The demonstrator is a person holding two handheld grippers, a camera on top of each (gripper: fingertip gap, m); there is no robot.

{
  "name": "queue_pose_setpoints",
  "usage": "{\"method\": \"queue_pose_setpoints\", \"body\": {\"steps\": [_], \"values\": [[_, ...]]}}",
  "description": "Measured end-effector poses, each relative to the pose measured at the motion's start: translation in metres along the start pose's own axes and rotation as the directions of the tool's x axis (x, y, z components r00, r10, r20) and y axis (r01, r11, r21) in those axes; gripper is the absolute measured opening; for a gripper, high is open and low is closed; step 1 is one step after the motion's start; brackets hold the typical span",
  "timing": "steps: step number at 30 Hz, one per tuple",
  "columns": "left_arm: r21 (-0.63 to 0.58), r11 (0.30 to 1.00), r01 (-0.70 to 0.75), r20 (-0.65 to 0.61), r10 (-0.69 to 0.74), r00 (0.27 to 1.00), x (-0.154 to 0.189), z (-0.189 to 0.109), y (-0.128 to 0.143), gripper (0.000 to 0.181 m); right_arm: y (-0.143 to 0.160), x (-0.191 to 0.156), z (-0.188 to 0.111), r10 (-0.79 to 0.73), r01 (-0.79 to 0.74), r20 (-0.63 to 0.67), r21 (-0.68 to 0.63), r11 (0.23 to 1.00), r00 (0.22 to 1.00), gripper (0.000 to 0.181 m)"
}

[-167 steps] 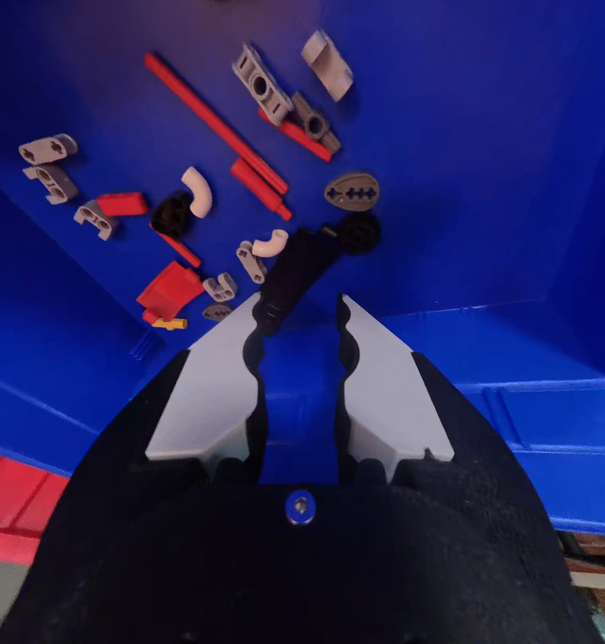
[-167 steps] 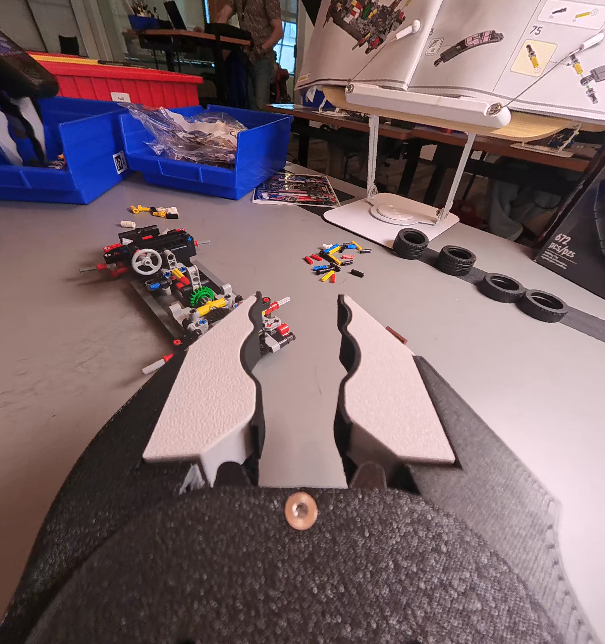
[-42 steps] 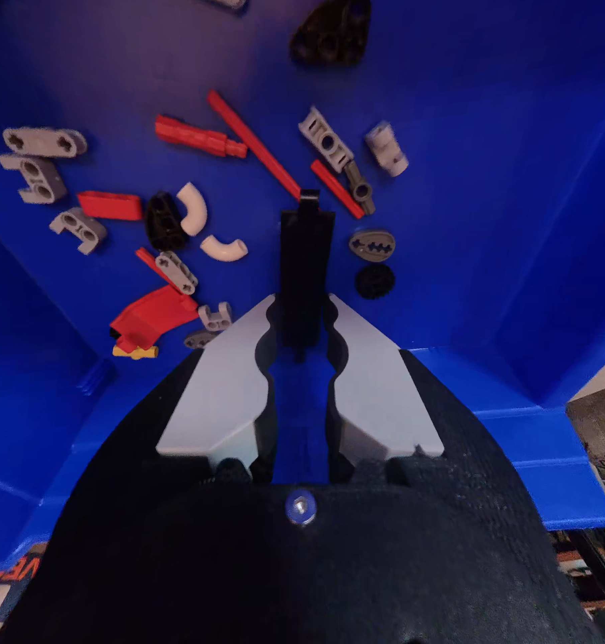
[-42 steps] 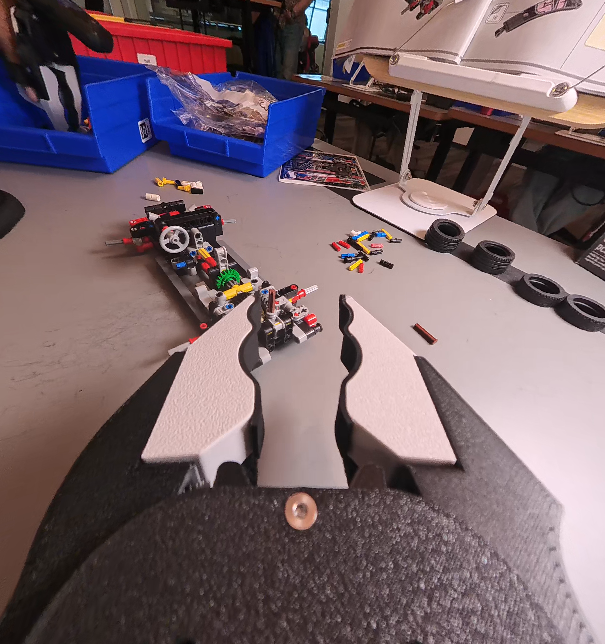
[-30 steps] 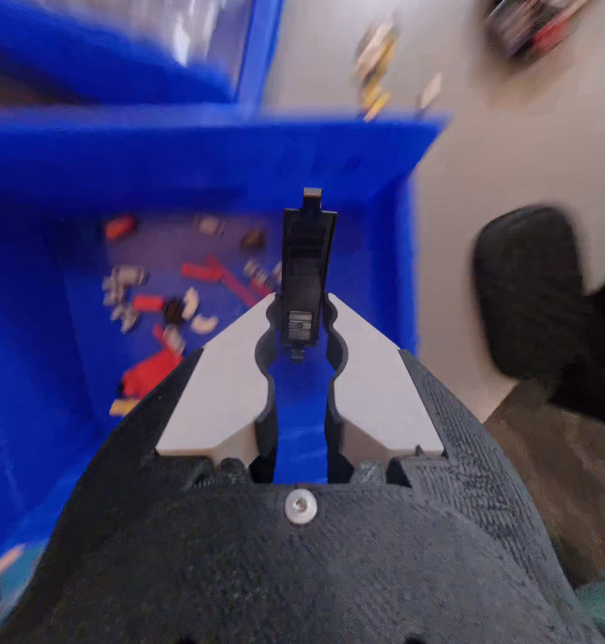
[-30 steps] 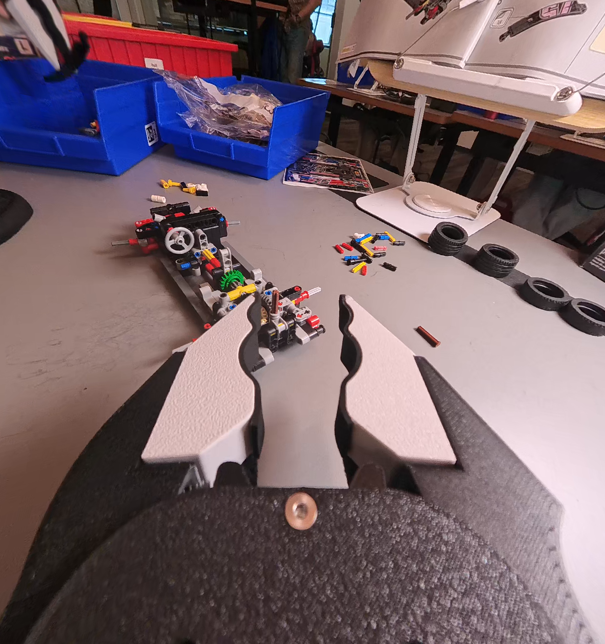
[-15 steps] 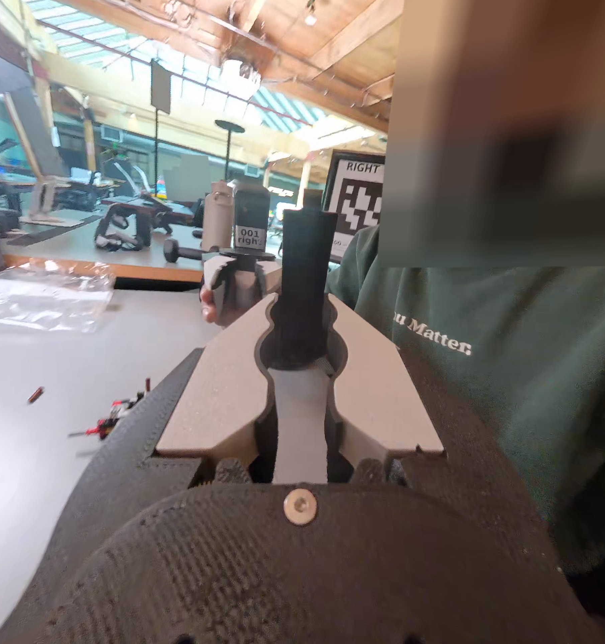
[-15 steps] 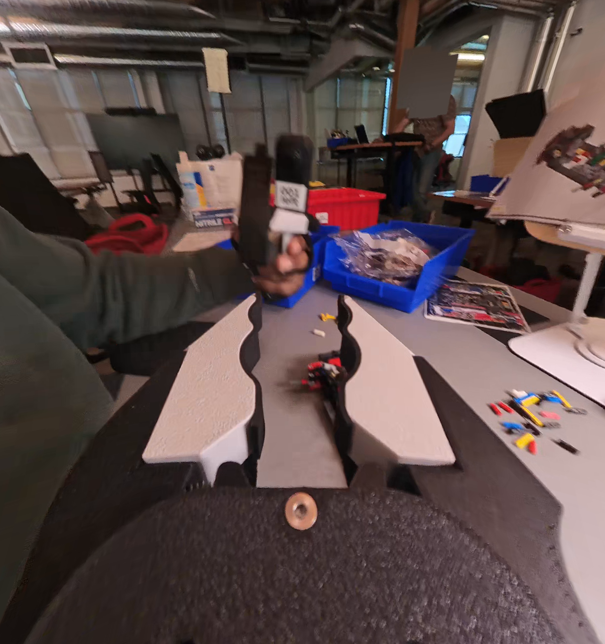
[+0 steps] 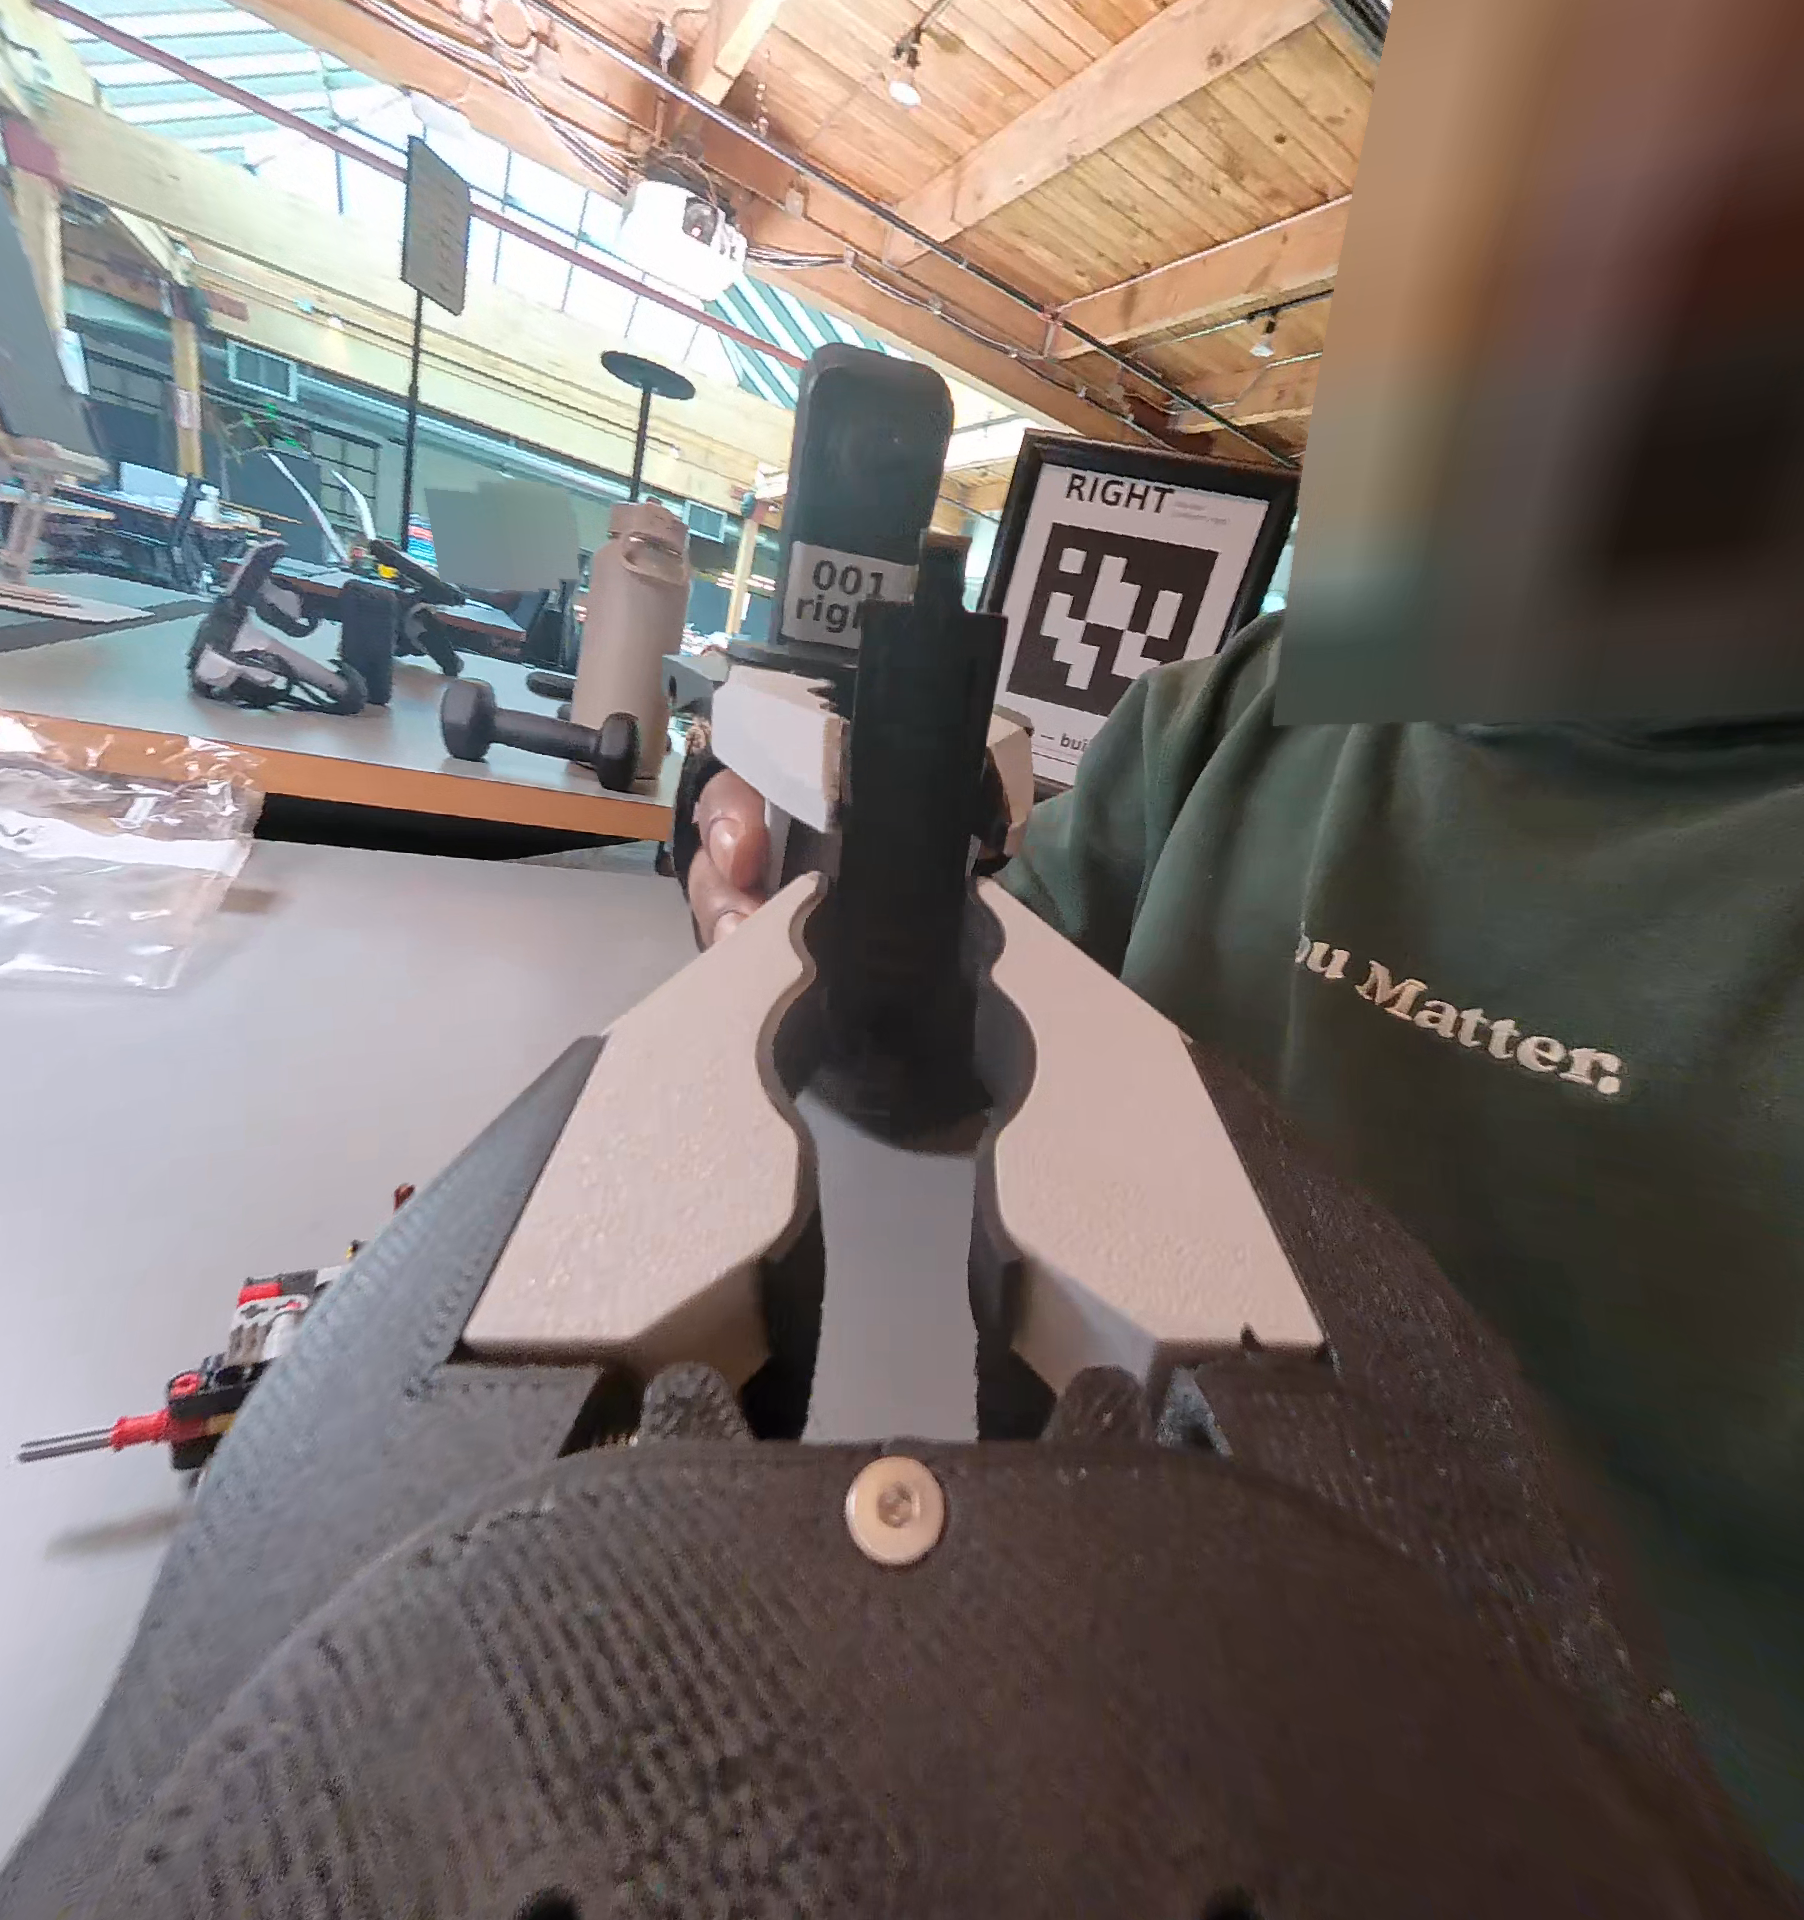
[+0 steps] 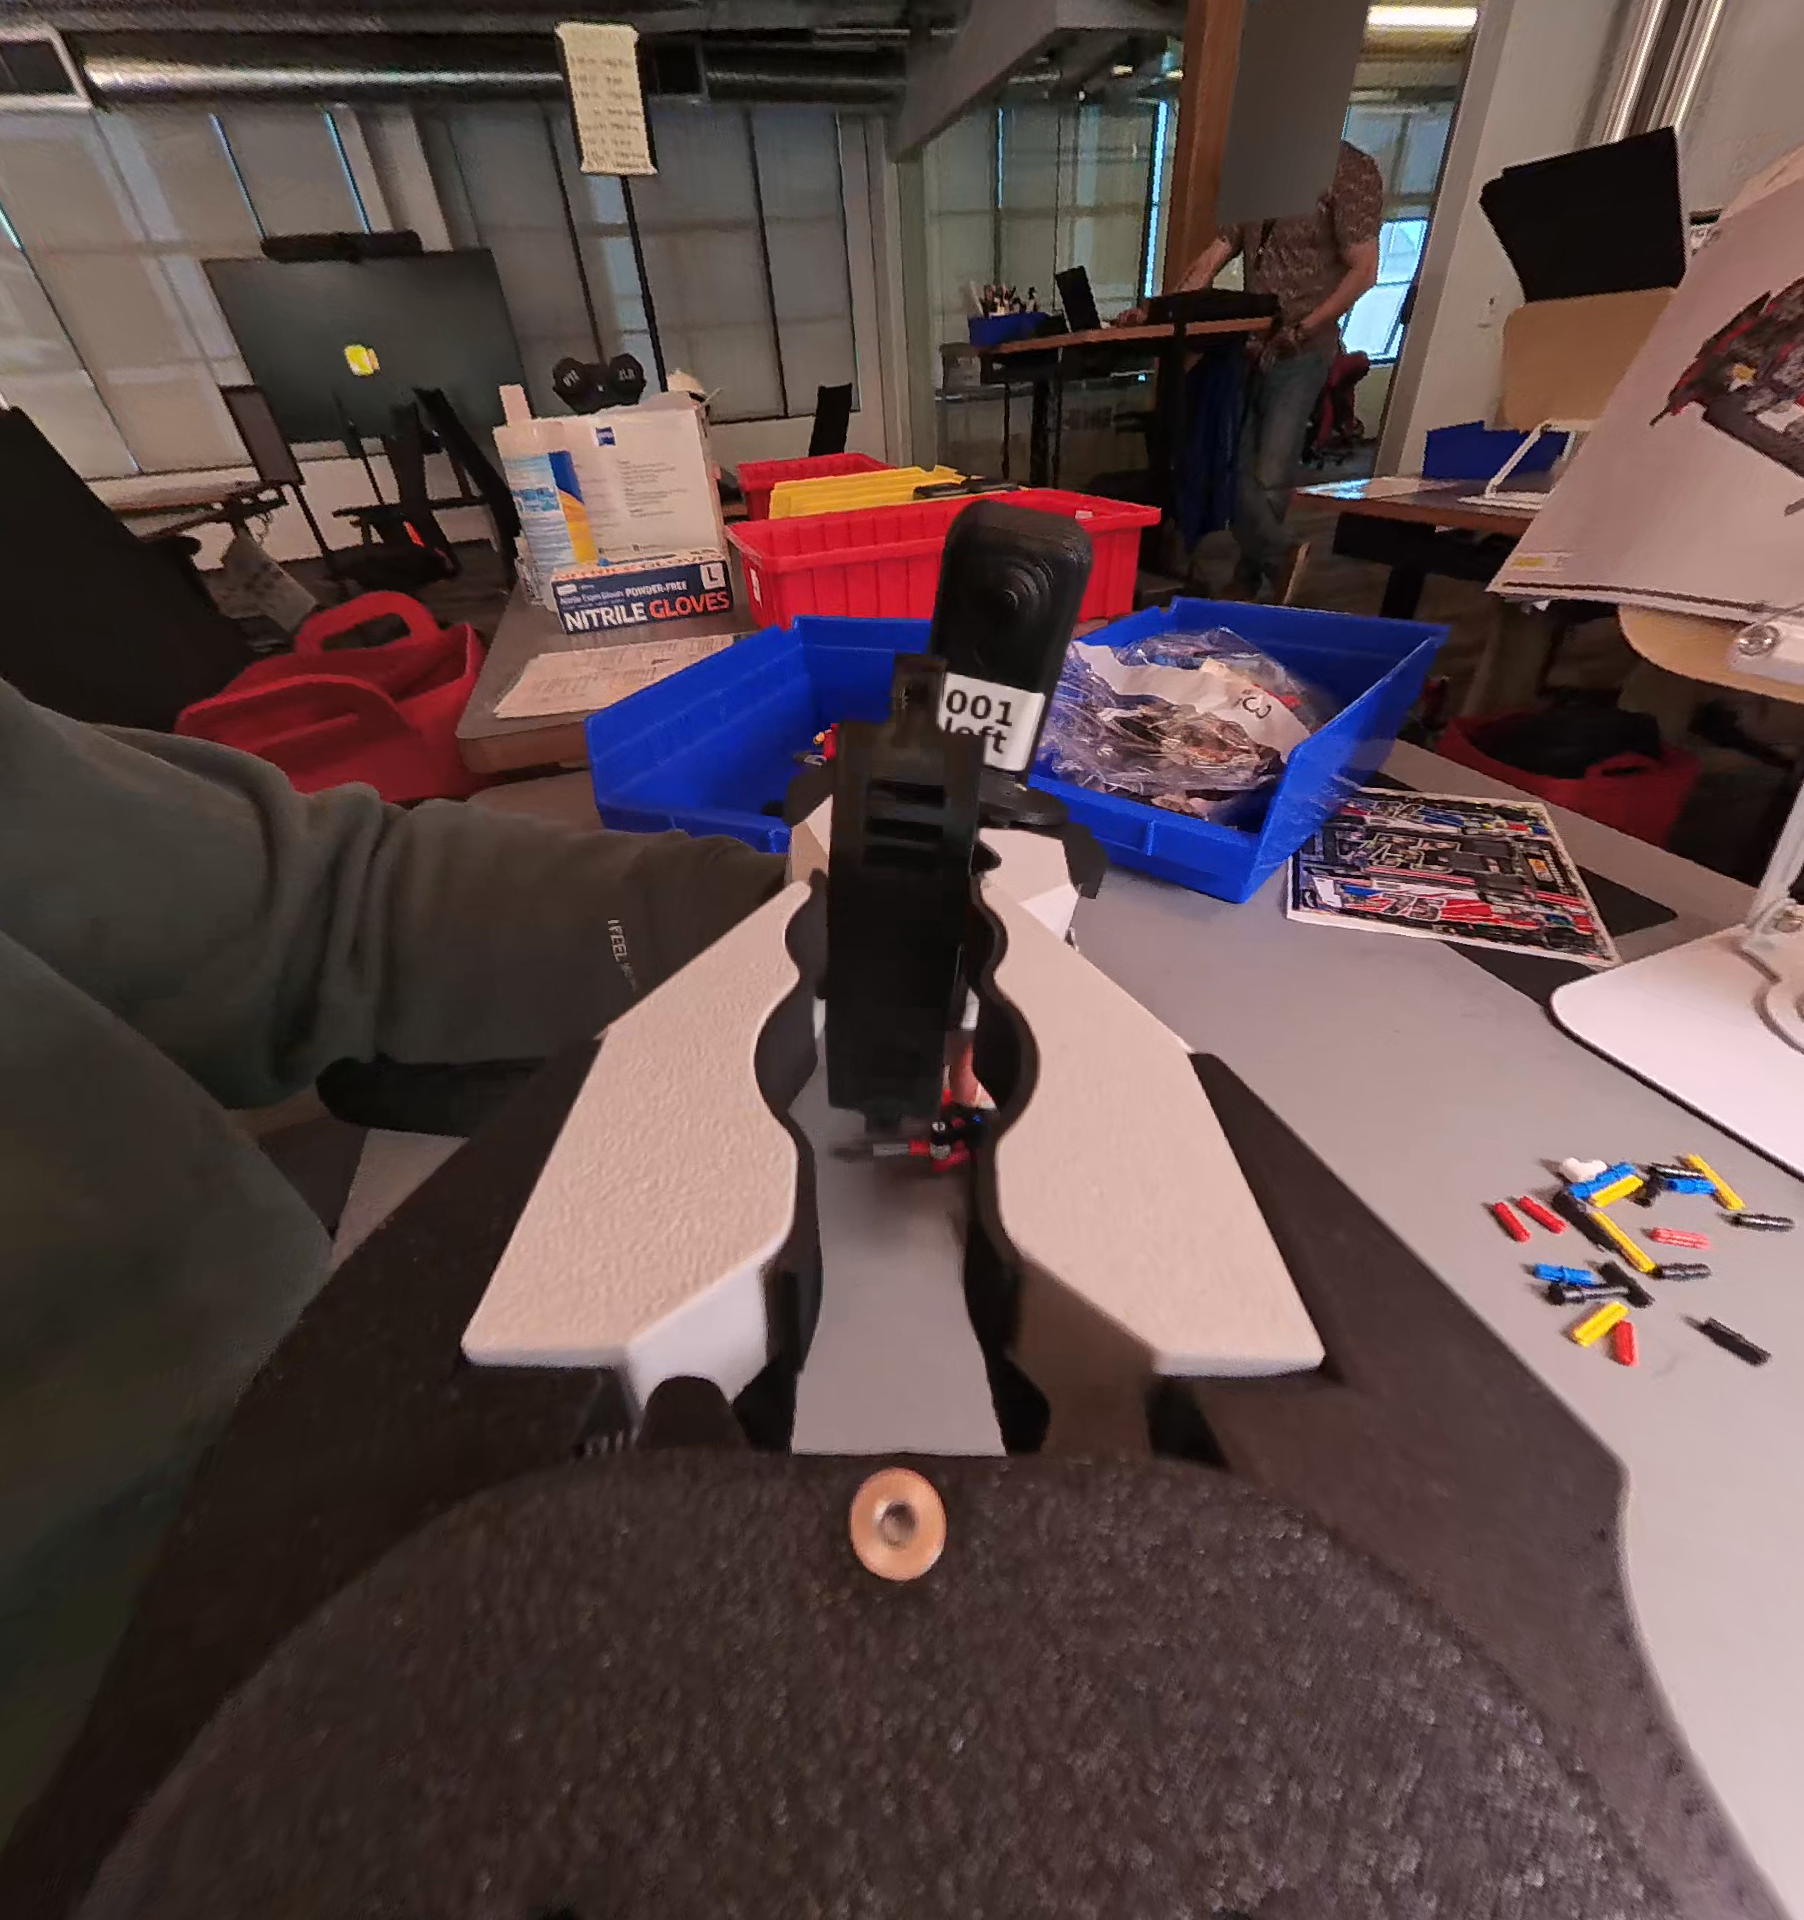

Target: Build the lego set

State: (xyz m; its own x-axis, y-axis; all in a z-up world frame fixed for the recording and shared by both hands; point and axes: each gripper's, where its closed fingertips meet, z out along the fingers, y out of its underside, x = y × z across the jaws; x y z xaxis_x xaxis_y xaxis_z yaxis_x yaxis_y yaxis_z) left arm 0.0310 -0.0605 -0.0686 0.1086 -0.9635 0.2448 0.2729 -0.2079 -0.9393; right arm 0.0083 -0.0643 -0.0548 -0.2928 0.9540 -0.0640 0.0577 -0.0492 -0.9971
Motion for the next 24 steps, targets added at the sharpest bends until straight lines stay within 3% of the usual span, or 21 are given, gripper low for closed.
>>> {"method": "queue_pose_setpoints", "body": {"steps": [4, 7, 10, 13, 18, 24], "values": [[-0.052, 0.998, -0.042, 0.170, 0.051, 0.984, -0.013, -0.018, -0.008, 0.030, 0.011, 0.009, -0.017, -0.138, 0.136, -0.003, -0.135, 0.981, 0.990, 0.022], [-0.218, 0.971, -0.096, 0.333, 0.167, 0.928, -0.020, -0.035, 0.005, 0.031, 0.048, 0.024, -0.046, -0.219, 0.218, 0.042, -0.387, 0.896, 0.975, 0.021], [-0.396, 0.915, -0.072, 0.458, 0.265, 0.849, -0.029, -0.061, 0.036, 0.034, 0.101, 0.040, -0.088, -0.323, 0.371, 0.199, -0.652, 0.661, 0.925, 0.022], [-0.456, 0.890, -0.017, 0.494, 0.269, 0.827, -0.030, -0.075, 0.063, 0.037, 0.144, 0.052, -0.118, -0.307, 0.481, 0.378, -0.767, 0.424, 0.873, 0.022], [-0.529, 0.848, -0.022, 0.496, 0.330, 0.803, -0.034, -0.070, 0.080, 0.035, 0.182, 0.054, -0.124, -0.232, 0.669, 0.634, -0.734, 0.117, 0.737, 0.022], [-0.517, 0.856, 0.004, 0.535, 0.319, 0.782, -0.043, -0.081, 0.085, 0.036, 0.194, 0.060, -0.118, -0.164, 0.865, 0.883, -0.465, -0.190, 0.439, 0.023]]}}
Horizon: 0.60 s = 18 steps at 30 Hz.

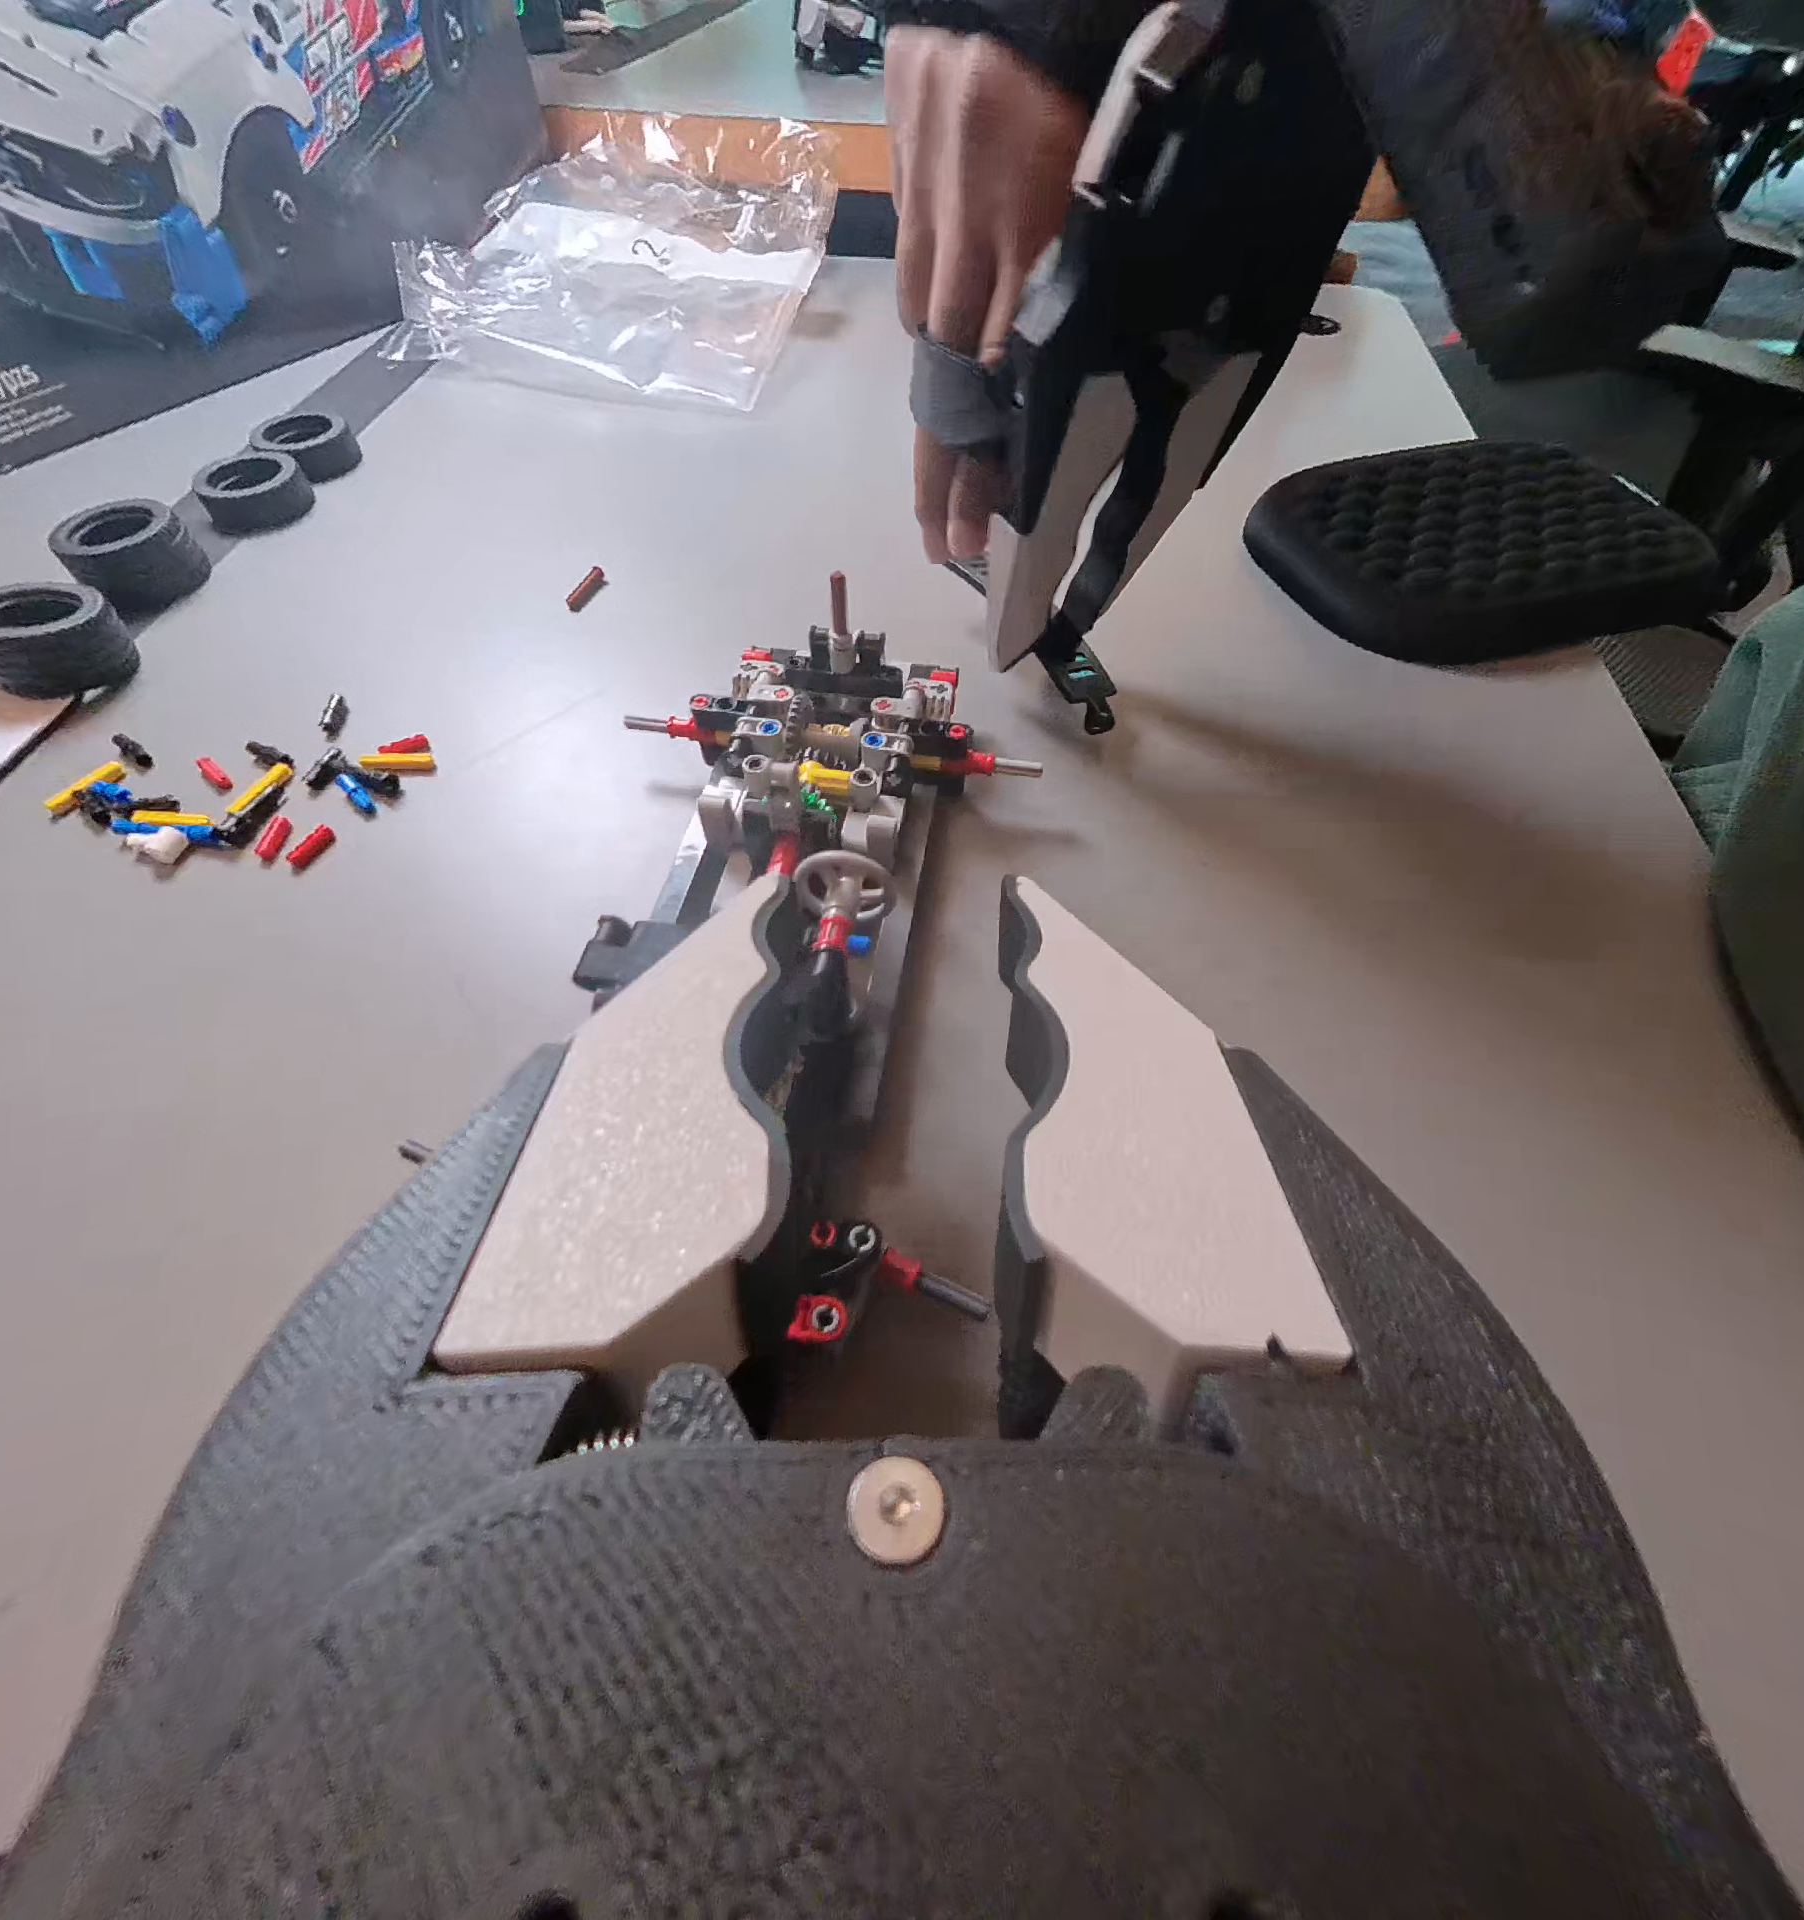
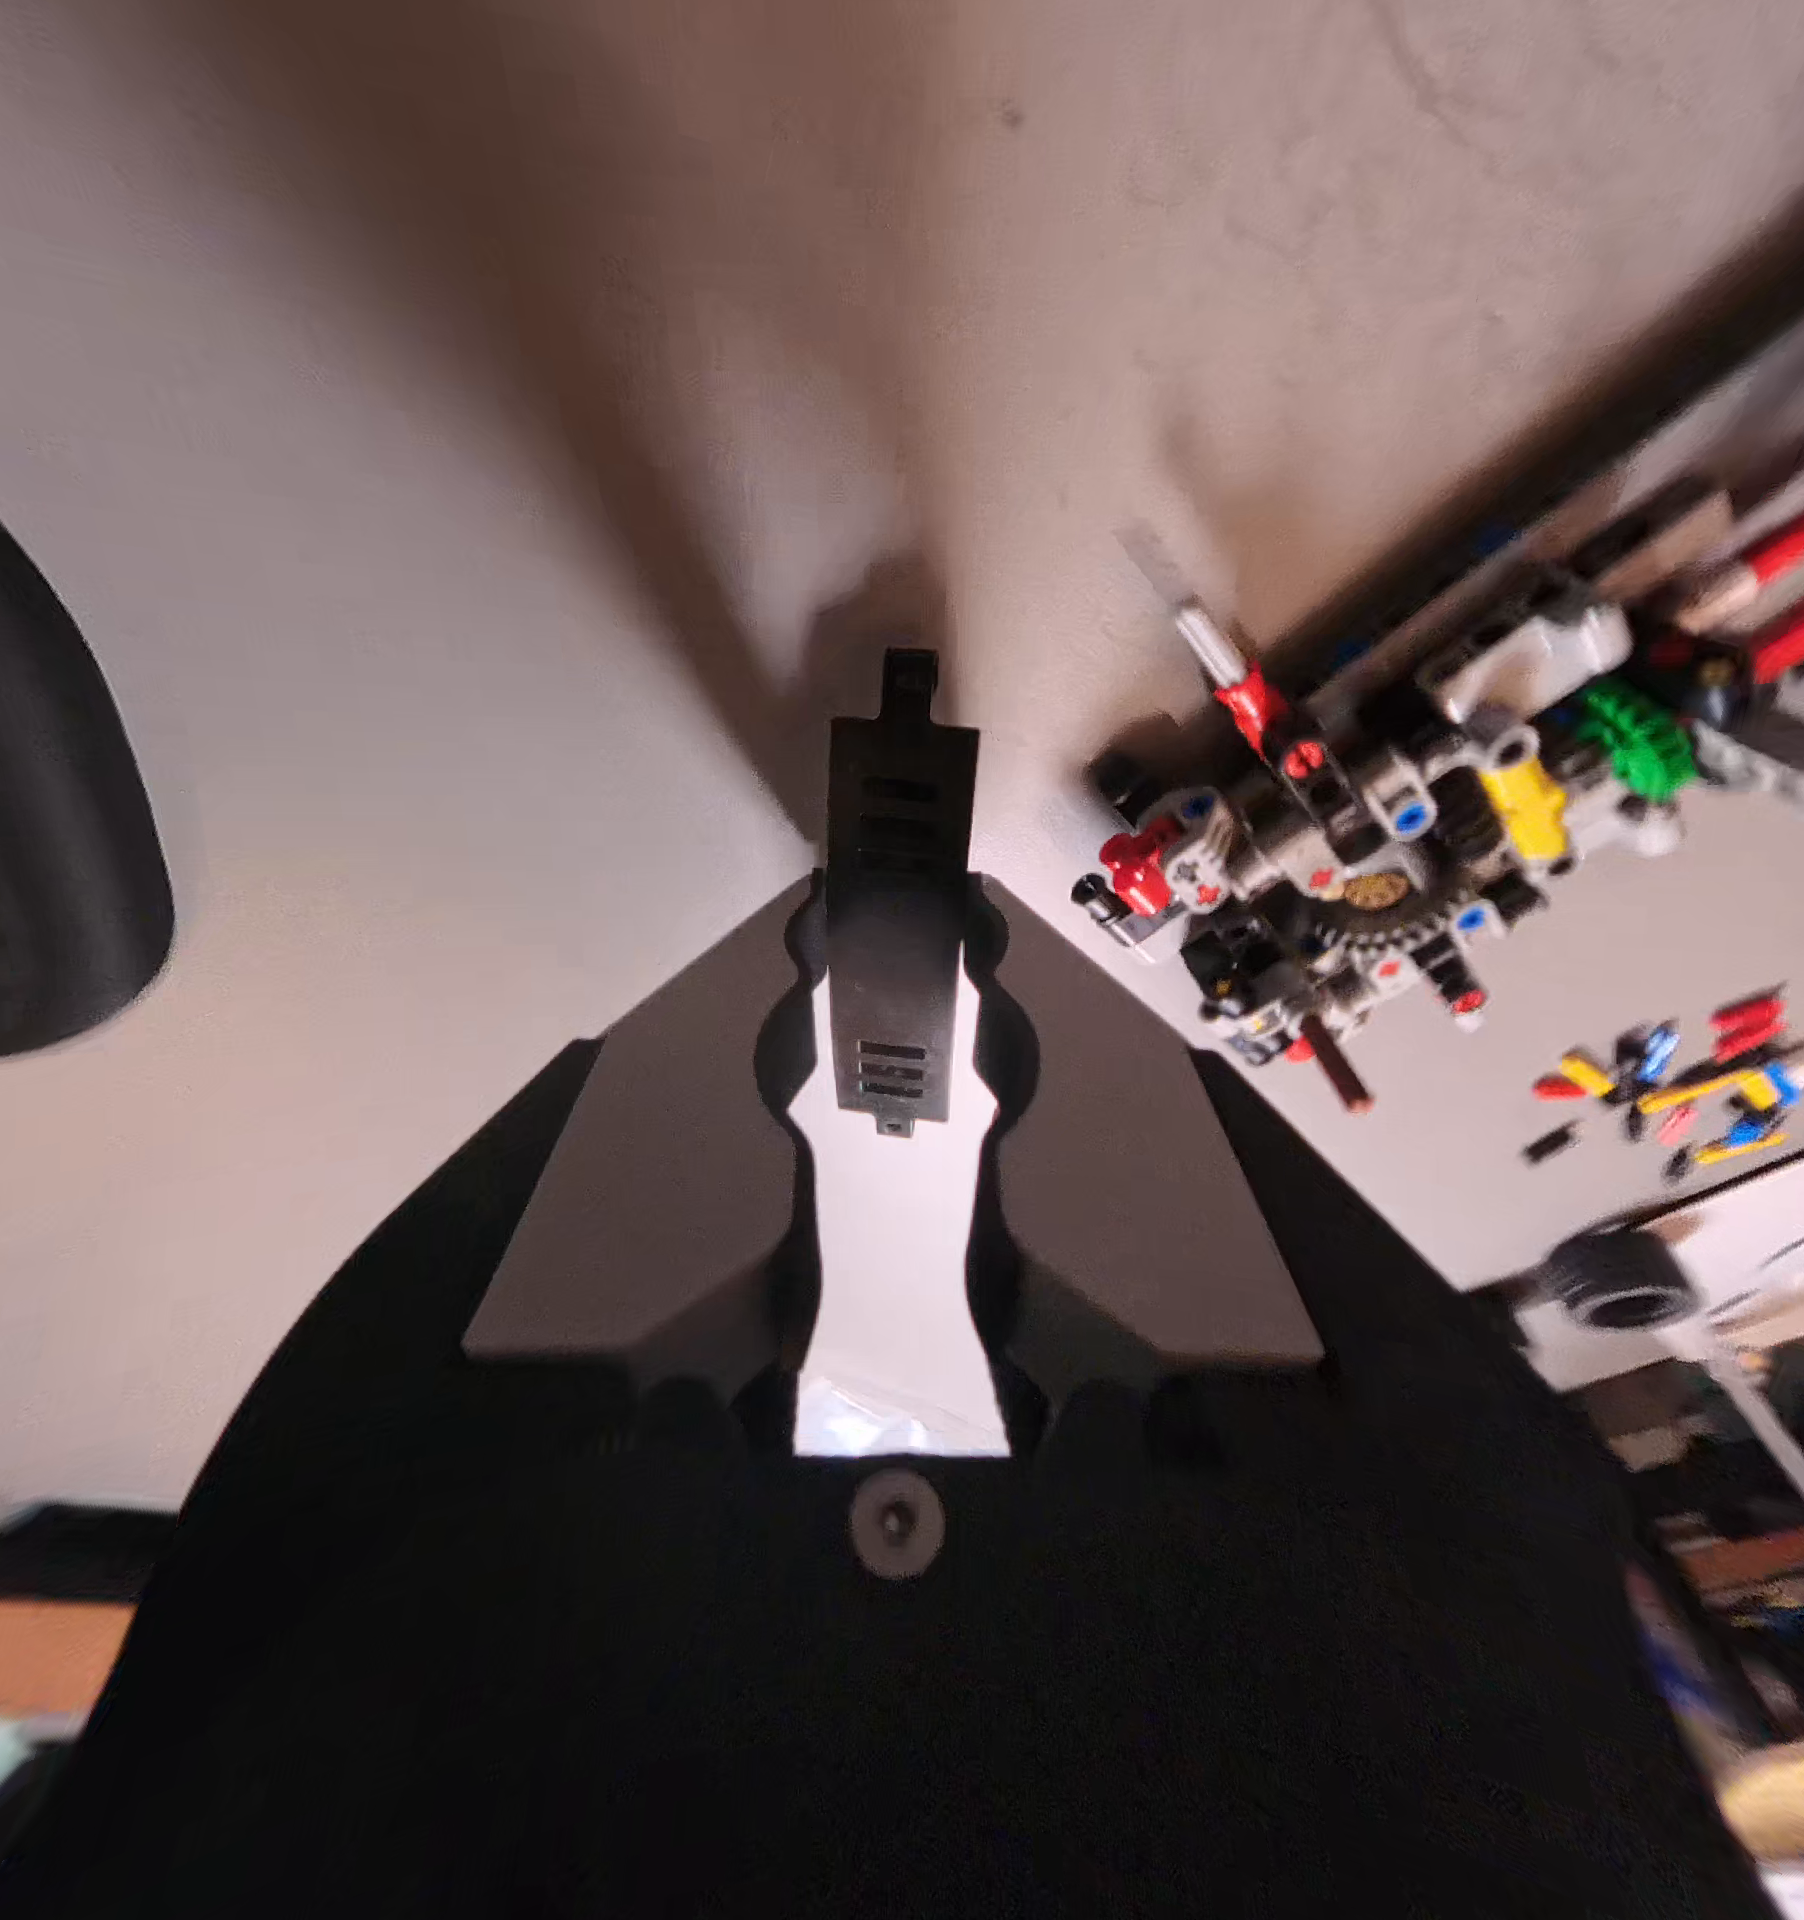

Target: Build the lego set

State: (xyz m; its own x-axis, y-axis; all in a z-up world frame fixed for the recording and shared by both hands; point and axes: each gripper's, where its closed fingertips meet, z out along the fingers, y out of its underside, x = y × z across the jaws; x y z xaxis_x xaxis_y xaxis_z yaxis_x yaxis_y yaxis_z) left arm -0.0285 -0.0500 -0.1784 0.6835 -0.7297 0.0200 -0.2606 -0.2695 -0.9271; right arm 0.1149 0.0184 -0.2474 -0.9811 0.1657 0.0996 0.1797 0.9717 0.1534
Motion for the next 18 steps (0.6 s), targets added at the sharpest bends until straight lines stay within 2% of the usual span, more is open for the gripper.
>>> {"method": "queue_pose_setpoints", "body": {"steps": [4, 6, 8, 10, 12, 14, 16, 18], "values": [[0.054, 0.997, 0.058, 0.002, -0.058, 0.998, -0.010, -0.007, 0.003, 0.035, 0.004, -0.002, 0.004, -0.247, 0.248, 0.022, -0.103, 0.963, 0.969, 0.023], [0.070, 0.995, 0.073, -0.001, -0.073, 0.997, -0.012, -0.009, 0.003, 0.035, 0.005, -0.003, 0.007, -0.322, 0.324, 0.033, -0.131, 0.937, 0.946, 0.023], [0.081, 0.994, 0.073, 0.000, -0.073, 0.997, -0.013, -0.010, 0.003, 0.035, 0.004, -0.002, 0.007, -0.356, 0.354, 0.012, -0.139, 0.925, 0.934, 0.026], [0.088, 0.994, 0.067, 0.007, -0.068, 0.998, -0.013, -0.012, 0.001, 0.035, 0.003, 0.002, 0.003, -0.305, 0.299, -0.031, -0.119, 0.947, 0.952, 0.038], [0.090, 0.994, 0.059, 0.024, -0.061, 0.998, -0.015, -0.014, 0.000, 0.037, 0.001, 0.008, -0.007, -0.148, 0.144, -0.101, -0.040, 0.989, 0.984, 0.051], [0.097, 0.994, 0.049, 0.053, -0.054, 0.997, -0.020, -0.018, -0.002, 0.040, -0.001, 0.014, -0.024, 0.147, -0.132, -0.126, 0.126, 0.983, 0.981, 0.063], [0.102, 0.994, 0.041, 0.087, -0.050, 0.995, -0.027, -0.023, -0.003, 0.044, 0.006, 0.016, -0.041, 0.444, -0.398, -0.100, 0.301, 0.867, 0.890, 0.070], [0.088, 0.996, 0.036, 0.117, -0.046, 0.992, -0.033, -0.028, -0.002, 0.048, 0.017, 0.013, -0.051, 0.680, -0.593, -0.046, 0.451, 0.668, 0.732, 0.074]]}}
